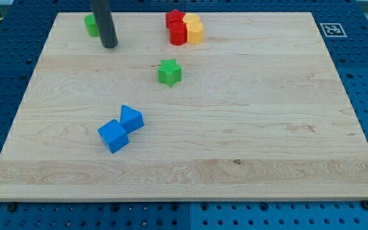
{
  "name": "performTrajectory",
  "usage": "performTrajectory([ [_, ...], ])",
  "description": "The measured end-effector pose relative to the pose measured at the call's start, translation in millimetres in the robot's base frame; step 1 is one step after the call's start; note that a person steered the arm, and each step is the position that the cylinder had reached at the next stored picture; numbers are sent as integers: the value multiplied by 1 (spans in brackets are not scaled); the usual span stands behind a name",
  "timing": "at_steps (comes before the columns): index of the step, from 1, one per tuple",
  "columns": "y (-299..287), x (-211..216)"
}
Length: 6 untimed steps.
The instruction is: Move your arm at center
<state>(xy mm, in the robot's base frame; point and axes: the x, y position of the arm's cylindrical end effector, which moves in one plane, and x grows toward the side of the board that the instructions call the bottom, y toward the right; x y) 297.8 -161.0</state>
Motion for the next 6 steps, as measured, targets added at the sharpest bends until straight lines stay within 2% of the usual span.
performTrajectory([
  [2, 2, 0],
  [3, 2, 13],
  [4, 3, 51],
  [6, 74, 139],
])
